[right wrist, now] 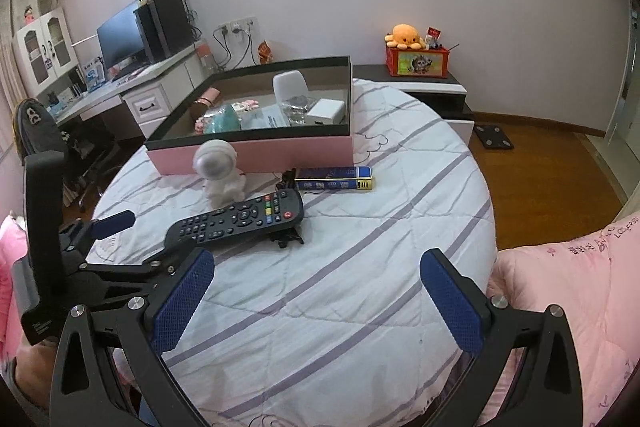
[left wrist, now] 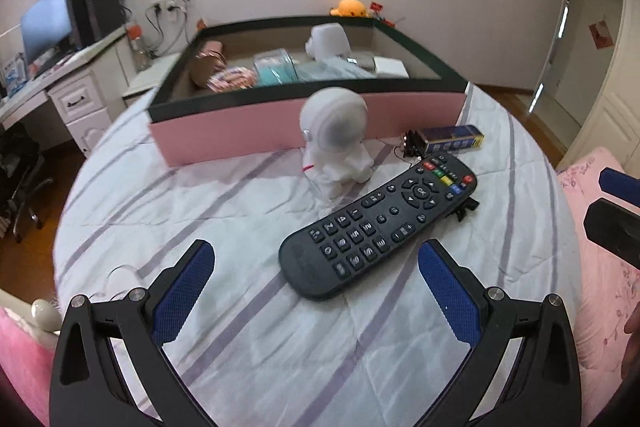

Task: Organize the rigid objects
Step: 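Grasp the black remote with the left gripper while the right grasps the black hair clip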

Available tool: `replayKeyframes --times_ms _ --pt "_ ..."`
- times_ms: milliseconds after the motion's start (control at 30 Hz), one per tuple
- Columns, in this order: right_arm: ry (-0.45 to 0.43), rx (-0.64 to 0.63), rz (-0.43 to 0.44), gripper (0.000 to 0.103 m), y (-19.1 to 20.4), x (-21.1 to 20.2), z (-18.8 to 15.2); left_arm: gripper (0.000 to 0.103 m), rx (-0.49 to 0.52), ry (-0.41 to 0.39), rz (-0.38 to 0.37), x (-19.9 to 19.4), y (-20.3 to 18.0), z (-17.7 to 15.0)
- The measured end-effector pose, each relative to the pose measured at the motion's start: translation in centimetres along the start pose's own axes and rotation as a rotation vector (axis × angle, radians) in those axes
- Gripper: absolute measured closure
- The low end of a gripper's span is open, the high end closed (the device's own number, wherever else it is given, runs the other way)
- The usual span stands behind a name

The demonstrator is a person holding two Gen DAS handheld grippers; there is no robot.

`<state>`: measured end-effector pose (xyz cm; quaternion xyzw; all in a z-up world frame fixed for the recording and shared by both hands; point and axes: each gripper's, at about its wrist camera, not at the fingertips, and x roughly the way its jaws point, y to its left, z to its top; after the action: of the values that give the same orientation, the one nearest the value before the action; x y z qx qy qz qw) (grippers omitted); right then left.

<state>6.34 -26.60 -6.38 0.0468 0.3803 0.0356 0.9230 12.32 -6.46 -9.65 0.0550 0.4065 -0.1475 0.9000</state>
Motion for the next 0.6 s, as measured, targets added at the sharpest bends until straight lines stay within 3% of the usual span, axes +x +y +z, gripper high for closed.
replayKeyframes --times_ms 367,433,500,600 --pt "0.058 0.014 -0.029 0.0 -1.1 4.3 1.4 0.005 0.117 0.118 -0.088 4.6 -1.9 1.7" --pt "0.075 0.014 -0.032 0.0 -1.3 5.3 1.6 0.009 0.107 0.119 -0.106 4.7 -1.7 1.9" --pt "0.089 0.012 -0.031 0.0 -1.4 6.0 1.7 0.024 0.101 0.108 -0.094 4.5 -1.7 2.0" --pt "0.103 0.007 -0.025 0.0 -1.4 6.8 1.6 0.034 0.108 0.1 -0.101 4.3 -1.8 2.0"
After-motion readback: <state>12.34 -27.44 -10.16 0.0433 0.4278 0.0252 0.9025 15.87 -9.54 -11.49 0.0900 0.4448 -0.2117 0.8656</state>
